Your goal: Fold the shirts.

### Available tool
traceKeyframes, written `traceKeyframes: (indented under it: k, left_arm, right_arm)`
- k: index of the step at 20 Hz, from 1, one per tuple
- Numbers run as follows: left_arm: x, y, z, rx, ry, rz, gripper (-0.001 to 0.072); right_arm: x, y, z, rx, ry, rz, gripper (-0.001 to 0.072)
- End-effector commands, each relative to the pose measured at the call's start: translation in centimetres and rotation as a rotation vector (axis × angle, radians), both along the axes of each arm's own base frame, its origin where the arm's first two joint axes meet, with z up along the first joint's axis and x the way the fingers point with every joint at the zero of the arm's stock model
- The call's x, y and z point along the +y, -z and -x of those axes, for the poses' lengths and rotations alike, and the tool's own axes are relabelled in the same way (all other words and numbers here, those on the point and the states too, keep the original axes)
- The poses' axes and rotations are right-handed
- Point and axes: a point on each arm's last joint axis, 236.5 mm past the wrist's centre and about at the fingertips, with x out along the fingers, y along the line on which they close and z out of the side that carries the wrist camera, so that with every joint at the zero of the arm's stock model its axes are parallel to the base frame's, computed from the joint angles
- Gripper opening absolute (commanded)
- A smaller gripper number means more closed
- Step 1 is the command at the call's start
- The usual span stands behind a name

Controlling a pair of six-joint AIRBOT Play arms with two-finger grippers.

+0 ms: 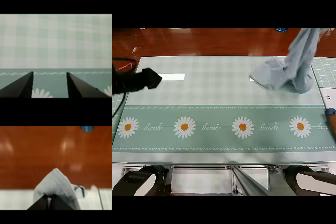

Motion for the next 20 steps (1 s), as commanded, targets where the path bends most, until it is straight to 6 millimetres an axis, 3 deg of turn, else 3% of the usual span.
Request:
traceKeyframes:
  k: [1, 3, 5, 7, 9, 12, 16, 18, 20]
  left_arm:
    - [-0.7, 2.1, 2.8, 0.005, 0.006, 0.024, 0.0508]
    - [-0.6, 3.8, 2.7, 0.014, -0.005, 0.026, 0.0509]
    - [-0.6, 4.5, 2.4, 0.023, -0.01, 0.026, 0.0509]
    - [-0.6, 4.2, 1.8, -0.002, -0.016, 0.03, 0.0509]
    - [-0.1, 3.3, 0.9, -0.053, -0.035, 0.034, 0.0509]
    - [2.6, 2.5, -0.4, -0.1, -0.124, 0.034, 0.0508]
    - [4.9, 3.9, 0.7, -0.019, -0.186, 0.028, 0.0509]
    - [4.8, 4.6, 1.3, 0.02, -0.178, 0.025, 0.0508]
    - [5.0, 4.7, 1.4, 0.026, -0.18, 0.016, 0.0508]
  right_arm:
    - [4.9, -12.4, 6.0, -0.283, -0.143, 0.011, 0.0028]
    - [7.6, -16.5, 9.2, -0.4, -0.215, 0.008, 0.0028]
    - [10.1, -18.0, 11.6, -0.437, -0.287, 0.013, 0.0028]
    - [13.4, -17.4, 13.3, -0.407, -0.379, 0.009, 0.0028]
    - [17.8, -14.3, 14.2, -0.301, -0.501, -0.012, 0.0028]
    - [26.1, -7.1, 15.7, -0.098, -0.725, -0.103, 0.0028]
    - [37.1, 5.9, 18.3, 0.212, -0.939, -0.157, 0.0028]
    - [40.9, 14.2, 18.4, 0.372, -0.951, -0.137, 0.0028]
    - [42.6, 21.7, 17.0, 0.548, -0.84, -0.225, 0.0028]
